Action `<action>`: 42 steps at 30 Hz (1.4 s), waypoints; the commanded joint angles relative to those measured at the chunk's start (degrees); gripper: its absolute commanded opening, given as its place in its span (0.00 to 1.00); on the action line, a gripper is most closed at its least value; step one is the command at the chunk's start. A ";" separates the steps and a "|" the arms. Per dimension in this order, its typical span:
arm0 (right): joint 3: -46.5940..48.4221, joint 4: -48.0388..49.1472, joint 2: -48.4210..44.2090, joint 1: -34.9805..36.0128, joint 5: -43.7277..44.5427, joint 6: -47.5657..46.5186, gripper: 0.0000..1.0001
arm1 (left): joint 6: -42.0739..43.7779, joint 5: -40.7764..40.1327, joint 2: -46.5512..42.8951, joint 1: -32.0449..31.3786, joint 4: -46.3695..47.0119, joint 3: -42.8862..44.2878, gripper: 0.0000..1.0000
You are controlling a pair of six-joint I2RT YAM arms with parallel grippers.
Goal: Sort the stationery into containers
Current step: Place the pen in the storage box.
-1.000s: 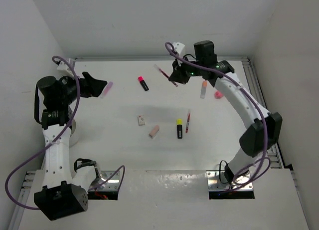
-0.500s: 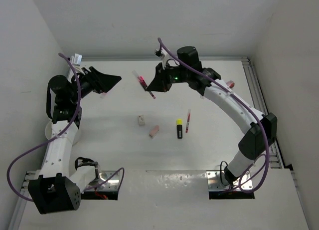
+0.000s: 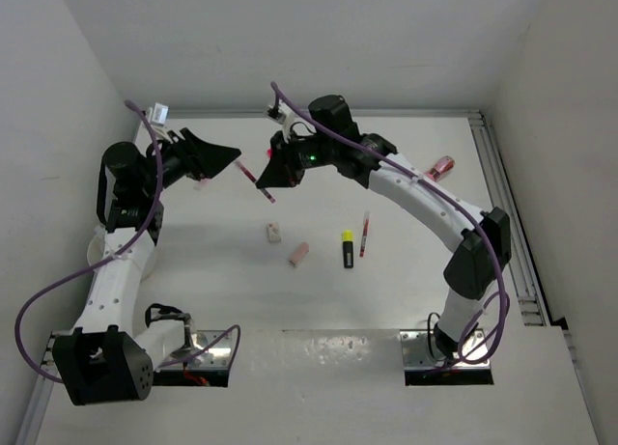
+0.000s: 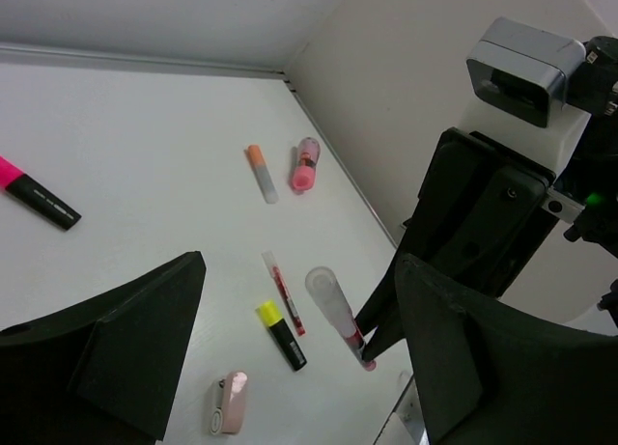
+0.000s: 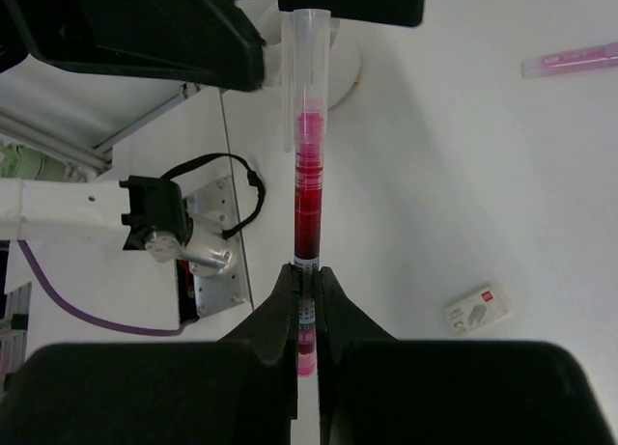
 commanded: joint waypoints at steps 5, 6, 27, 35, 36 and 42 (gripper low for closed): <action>5.69 1.75 2.37 2.84 -0.53 0.10 0.00 | -0.27 1.45 -0.07 -1.21 2.40 1.63 0.49; 5.77 1.84 2.55 3.01 -0.27 0.01 0.00 | -0.10 1.54 -0.24 -1.21 1.62 1.63 0.38; -20.23 -8.97 -12.83 -16.84 2.46 -6.23 0.77 | 49.28 -67.87 -2.79 8.45 -40.84 16.22 0.00; -24.29 -10.37 -13.62 -20.36 0.71 -7.02 0.77 | 53.34 -67.63 -3.68 15.22 -32.41 8.05 0.00; -24.11 -11.25 -13.54 -20.36 0.27 -7.63 0.77 | 53.43 -66.93 -3.33 16.27 -32.14 7.52 0.00; -24.64 -12.75 -13.45 -20.63 0.26 -9.48 0.77 | 54.66 -62.62 -2.62 20.14 -27.83 3.56 0.00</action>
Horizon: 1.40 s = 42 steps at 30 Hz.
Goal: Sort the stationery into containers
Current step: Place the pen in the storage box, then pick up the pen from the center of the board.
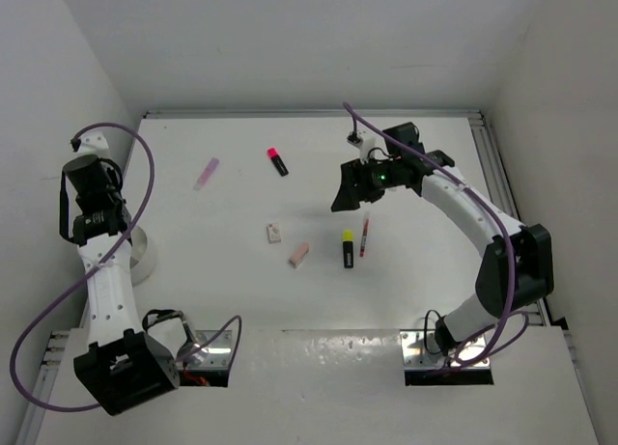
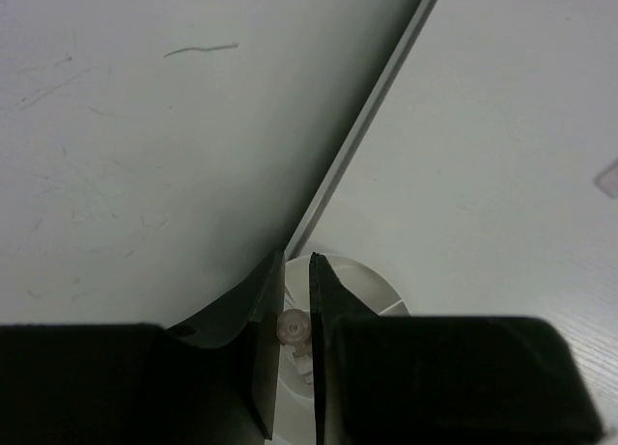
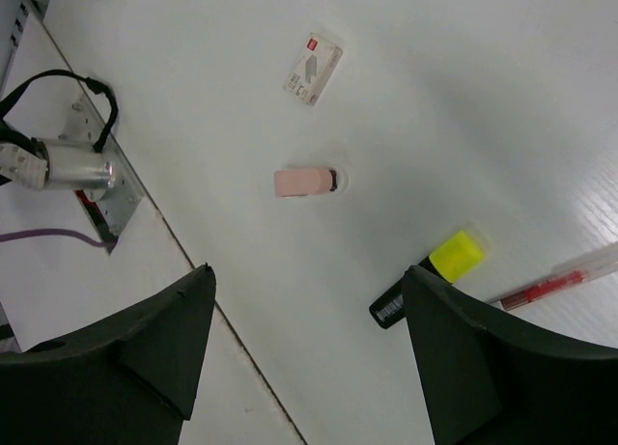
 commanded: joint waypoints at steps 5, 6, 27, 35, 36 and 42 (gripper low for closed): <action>1.33 -2.35 -0.63 -0.93 -1.31 -3.96 0.76 | 2.09 4.03 0.77 4.28 6.22 -2.06 0.00; 1.33 -2.62 -0.46 -1.20 -1.05 -4.31 0.76 | 2.27 4.73 0.69 4.72 7.01 -2.50 0.00; -12.71 -4.12 -6.34 -8.23 7.56 -6.60 0.45 | -1.42 17.31 -10.21 9.92 15.72 -14.47 0.70; -16.68 -2.10 -8.72 -8.58 15.12 -3.08 0.36 | -2.83 21.95 -9.07 9.83 12.38 -5.76 0.74; -17.21 -1.83 -8.54 -8.58 16.08 -2.65 0.32 | -2.31 22.49 -9.33 9.65 12.03 -4.63 0.74; -17.13 1.16 -6.18 -7.18 22.77 1.31 0.25 | -2.13 26.01 -9.60 9.48 10.10 -2.42 0.76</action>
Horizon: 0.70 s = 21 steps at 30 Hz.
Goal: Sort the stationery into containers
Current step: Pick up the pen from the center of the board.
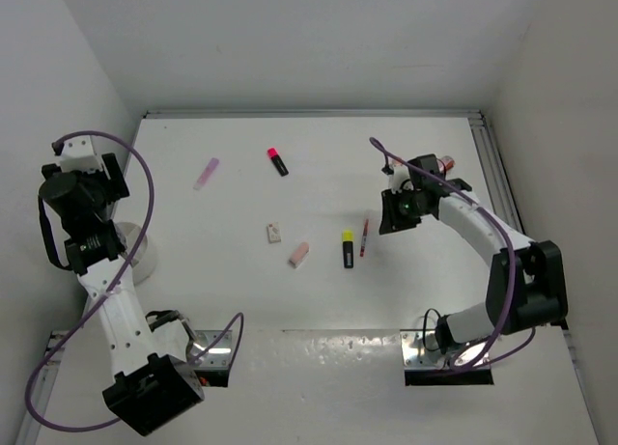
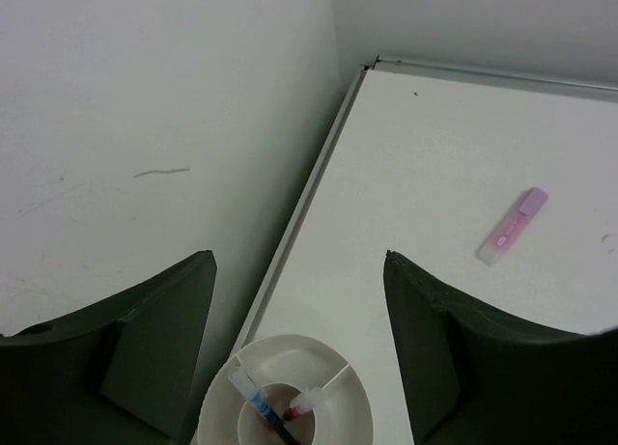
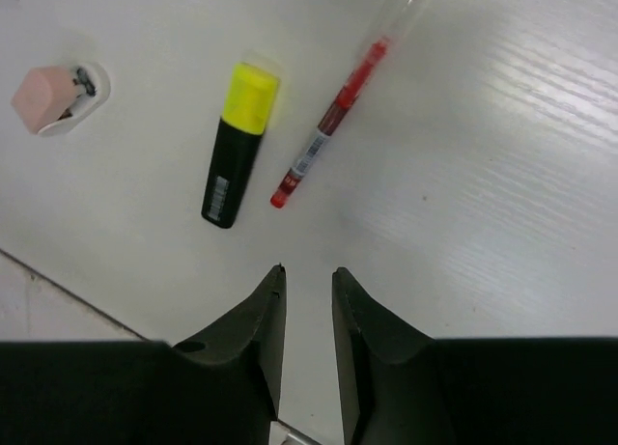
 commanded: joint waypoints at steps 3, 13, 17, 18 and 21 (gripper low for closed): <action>2.95 3.89 4.15 3.61 8.37 5.16 0.25 | 0.56 4.53 -0.15 0.03 -1.55 2.39 0.81; 10.86 -0.50 17.87 7.13 11.37 12.90 0.32 | 3.82 6.55 1.08 -0.85 -4.55 4.50 0.85; 11.21 0.64 20.94 8.01 13.92 13.78 0.35 | 4.08 6.90 1.78 -0.85 -4.64 5.82 0.85; 11.56 0.73 22.25 8.27 14.10 14.22 0.37 | 4.08 6.99 2.13 -0.93 -4.63 6.34 0.85; 12.09 0.82 24.11 9.15 14.89 15.01 0.39 | 3.82 7.17 2.57 -0.94 -4.63 7.22 0.85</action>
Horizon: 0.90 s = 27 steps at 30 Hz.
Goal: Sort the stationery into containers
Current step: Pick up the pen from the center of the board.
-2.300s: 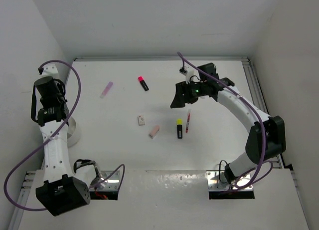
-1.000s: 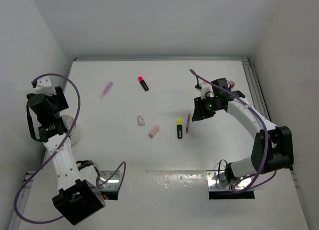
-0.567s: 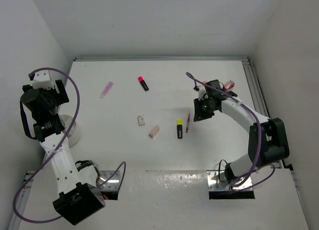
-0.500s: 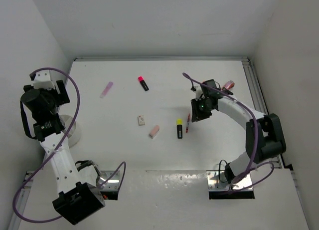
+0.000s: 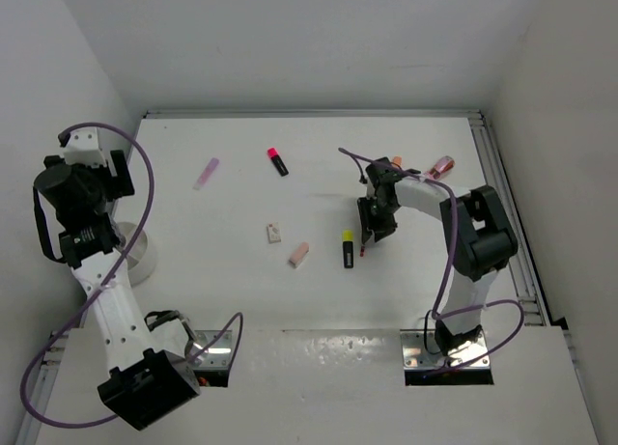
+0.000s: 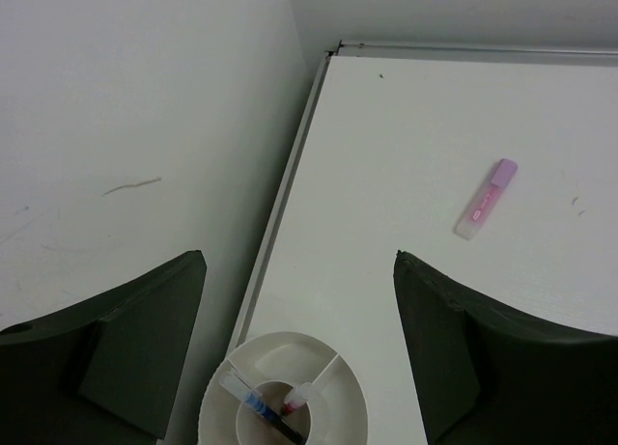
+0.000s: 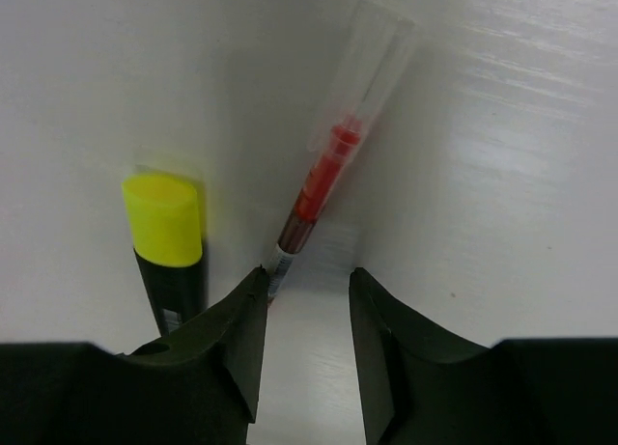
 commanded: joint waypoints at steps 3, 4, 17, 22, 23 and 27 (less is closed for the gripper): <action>3.62 0.49 3.03 2.35 3.07 2.58 0.39 | 0.25 1.40 0.69 -0.39 1.18 3.05 0.86; 3.88 0.75 3.64 2.53 3.16 2.84 0.39 | 0.25 1.40 0.61 -0.30 1.18 3.05 0.86; 4.49 -3.01 0.41 2.45 6.94 -6.52 0.00 | 0.87 11.48 4.29 -0.39 -6.53 12.35 0.86; 10.20 -0.31 -13.91 1.13 -4.55 -17.44 0.00 | -12.79 39.42 8.08 -2.22 -7.55 16.09 0.84; 12.91 0.83 -16.63 2.26 -10.14 -17.89 0.00 | -24.94 46.85 7.03 -3.63 2.57 13.36 0.84; 20.48 3.21 -18.50 7.53 -18.78 -14.48 0.00 | -42.97 44.48 2.72 -14.51 23.32 1.83 0.85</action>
